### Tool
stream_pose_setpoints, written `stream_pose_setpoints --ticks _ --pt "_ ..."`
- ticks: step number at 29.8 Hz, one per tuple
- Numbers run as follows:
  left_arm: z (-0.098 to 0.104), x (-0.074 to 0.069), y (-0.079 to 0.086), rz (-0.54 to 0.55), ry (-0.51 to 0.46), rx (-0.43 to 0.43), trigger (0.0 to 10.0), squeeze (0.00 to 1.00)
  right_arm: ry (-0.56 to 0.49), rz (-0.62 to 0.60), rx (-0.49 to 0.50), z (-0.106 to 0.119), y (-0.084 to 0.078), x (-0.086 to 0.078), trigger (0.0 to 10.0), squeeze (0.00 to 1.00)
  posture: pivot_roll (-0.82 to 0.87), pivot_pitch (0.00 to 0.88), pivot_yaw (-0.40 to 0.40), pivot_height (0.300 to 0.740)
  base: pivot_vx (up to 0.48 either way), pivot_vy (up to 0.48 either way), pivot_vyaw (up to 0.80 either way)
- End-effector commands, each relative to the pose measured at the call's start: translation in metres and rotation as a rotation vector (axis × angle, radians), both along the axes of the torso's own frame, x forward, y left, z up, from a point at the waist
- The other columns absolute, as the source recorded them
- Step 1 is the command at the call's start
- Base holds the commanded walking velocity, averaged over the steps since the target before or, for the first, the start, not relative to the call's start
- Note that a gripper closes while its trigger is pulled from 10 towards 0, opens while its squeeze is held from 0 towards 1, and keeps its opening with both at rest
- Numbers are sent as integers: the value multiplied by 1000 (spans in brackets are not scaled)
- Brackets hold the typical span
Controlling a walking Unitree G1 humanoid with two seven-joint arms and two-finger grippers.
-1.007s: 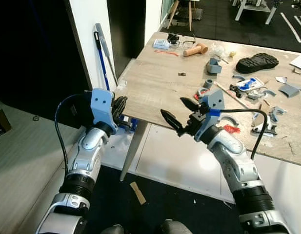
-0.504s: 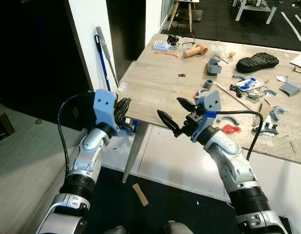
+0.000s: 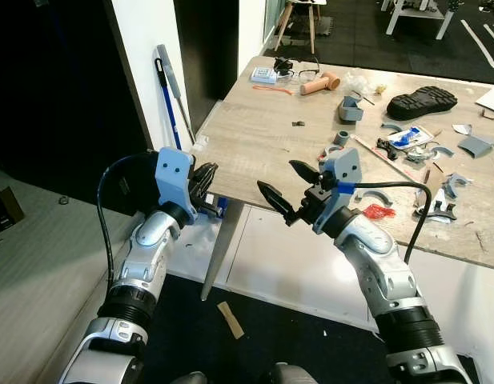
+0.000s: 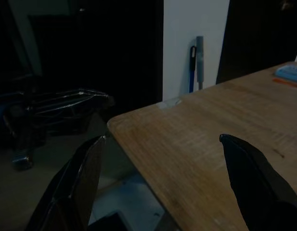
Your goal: Picking trash to rubbish bin
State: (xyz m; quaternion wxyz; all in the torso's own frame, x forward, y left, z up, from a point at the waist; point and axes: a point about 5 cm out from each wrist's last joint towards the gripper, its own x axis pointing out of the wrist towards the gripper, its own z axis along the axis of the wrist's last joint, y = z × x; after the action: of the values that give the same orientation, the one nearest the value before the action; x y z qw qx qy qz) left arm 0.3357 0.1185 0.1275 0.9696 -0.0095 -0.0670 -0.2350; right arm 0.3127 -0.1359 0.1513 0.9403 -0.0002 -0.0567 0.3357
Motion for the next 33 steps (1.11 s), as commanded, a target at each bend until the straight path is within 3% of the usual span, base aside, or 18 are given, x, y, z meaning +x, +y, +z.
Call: stream_pose_setpoints --ticks 1,33 --pt "-2 1 -1 -15 15 11 10000 0 22 20 -20 -2 4 1 10000 0 -83 0 49 740 0 0 -800" --pt "-3 1 -6 -63 26 13 10000 0 52 34 -25 -4 3 5 10000 0 -84 0 35 740 0 0 -800"
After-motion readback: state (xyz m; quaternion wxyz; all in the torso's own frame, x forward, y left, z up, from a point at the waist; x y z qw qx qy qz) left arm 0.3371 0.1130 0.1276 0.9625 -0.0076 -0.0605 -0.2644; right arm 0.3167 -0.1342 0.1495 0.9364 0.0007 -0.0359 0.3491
